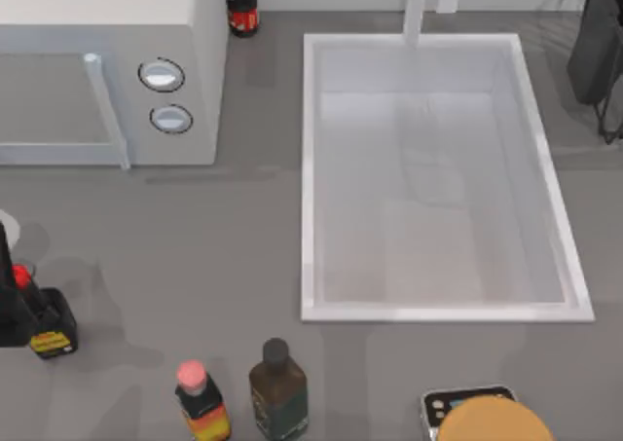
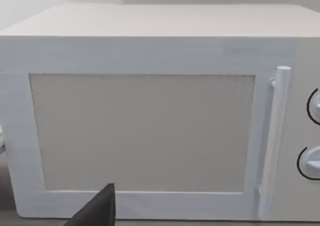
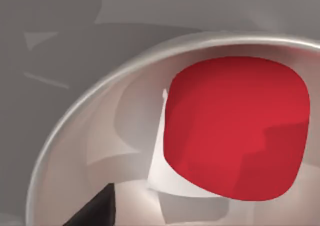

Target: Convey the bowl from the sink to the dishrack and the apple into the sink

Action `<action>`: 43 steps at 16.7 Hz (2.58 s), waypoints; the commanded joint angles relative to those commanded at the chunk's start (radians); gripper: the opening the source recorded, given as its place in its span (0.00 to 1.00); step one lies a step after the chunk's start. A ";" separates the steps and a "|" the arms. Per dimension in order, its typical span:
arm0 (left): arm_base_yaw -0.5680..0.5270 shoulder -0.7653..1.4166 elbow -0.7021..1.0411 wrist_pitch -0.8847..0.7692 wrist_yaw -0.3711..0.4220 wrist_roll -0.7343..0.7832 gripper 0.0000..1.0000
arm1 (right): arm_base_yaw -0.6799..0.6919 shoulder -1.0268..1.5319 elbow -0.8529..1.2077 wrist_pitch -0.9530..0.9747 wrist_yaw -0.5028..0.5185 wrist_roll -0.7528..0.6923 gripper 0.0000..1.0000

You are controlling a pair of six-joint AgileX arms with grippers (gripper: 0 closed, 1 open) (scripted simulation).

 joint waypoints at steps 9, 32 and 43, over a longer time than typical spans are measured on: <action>0.000 0.000 0.000 0.000 0.000 0.000 1.00 | -0.001 0.172 -0.203 0.379 0.001 0.005 1.00; 0.000 0.000 0.000 0.000 0.000 0.000 1.00 | -0.001 0.185 -0.218 0.402 0.001 0.005 0.00; 0.000 0.000 0.000 0.000 0.000 0.000 1.00 | -0.024 -0.014 -0.081 0.076 -0.010 0.040 0.00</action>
